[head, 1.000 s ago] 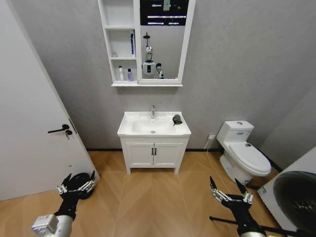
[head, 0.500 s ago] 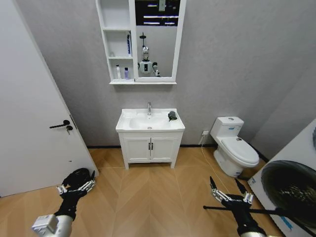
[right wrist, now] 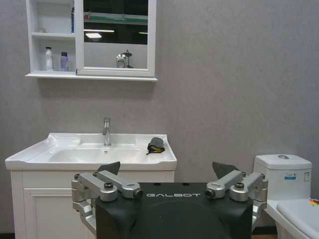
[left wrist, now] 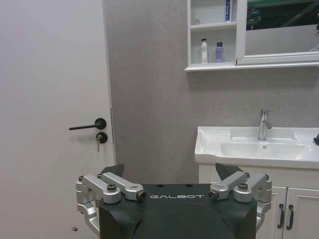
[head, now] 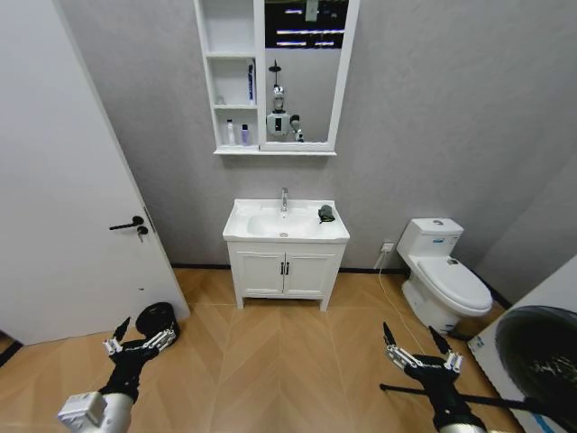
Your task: Move facial cleanser and shampoo from washbasin to cabinet, then wipe washbasin with towel.
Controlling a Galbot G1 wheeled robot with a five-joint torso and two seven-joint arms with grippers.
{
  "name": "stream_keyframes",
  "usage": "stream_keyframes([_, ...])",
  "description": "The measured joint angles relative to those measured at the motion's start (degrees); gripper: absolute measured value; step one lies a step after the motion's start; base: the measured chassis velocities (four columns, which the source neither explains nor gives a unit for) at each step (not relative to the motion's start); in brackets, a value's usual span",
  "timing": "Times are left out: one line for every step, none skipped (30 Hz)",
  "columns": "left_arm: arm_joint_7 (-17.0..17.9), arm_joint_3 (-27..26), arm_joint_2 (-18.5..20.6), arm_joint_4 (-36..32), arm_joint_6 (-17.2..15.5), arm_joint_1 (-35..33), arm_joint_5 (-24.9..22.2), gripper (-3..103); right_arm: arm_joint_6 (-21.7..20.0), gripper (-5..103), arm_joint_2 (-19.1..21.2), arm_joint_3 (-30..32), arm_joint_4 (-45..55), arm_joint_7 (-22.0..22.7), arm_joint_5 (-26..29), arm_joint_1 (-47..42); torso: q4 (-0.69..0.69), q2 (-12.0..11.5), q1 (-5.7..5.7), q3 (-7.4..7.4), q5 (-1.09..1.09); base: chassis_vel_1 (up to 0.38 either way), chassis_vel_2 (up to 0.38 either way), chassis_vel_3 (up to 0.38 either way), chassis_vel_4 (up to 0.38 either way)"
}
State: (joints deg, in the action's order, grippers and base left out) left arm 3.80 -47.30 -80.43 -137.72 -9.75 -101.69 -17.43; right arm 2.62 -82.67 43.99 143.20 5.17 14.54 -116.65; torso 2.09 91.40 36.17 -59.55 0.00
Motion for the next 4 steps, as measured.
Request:
stream_keyframes([0.0, 0.0, 0.0, 0.0, 0.0, 0.0, 0.0, 100, 0.0, 100, 0.0, 0.0, 0.0, 0.0, 0.0, 0.0, 0.0, 0.0, 0.0, 0.0, 0.0, 0.0, 0.0, 0.0, 0.0])
stream_keyframes([-0.01, 0.0, 0.0, 0.0, 0.0, 0.0, 0.0, 100, 0.0, 100, 0.0, 0.0, 0.0, 0.0, 0.0, 0.0, 0.0, -0.01, 0.01, 0.0, 0.0, 0.0, 0.0, 0.0, 0.0])
stream_keyframes([-0.01, 0.0, 0.0, 0.0, 0.0, 0.0, 0.0, 100, 0.0, 100, 0.0, 0.0, 0.0, 0.0, 0.0, 0.0, 0.0, -0.01, 0.01, 0.0, 0.0, 0.0, 0.0, 0.0, 0.0])
stream_keyframes([-0.01, 0.0, 0.0, 0.0, 0.0, 0.0, 0.0, 100, 0.0, 100, 0.0, 0.0, 0.0, 0.0, 0.0, 0.0, 0.0, 0.0, 0.01, 0.0, 0.0, 0.0, 0.0, 0.0, 0.0])
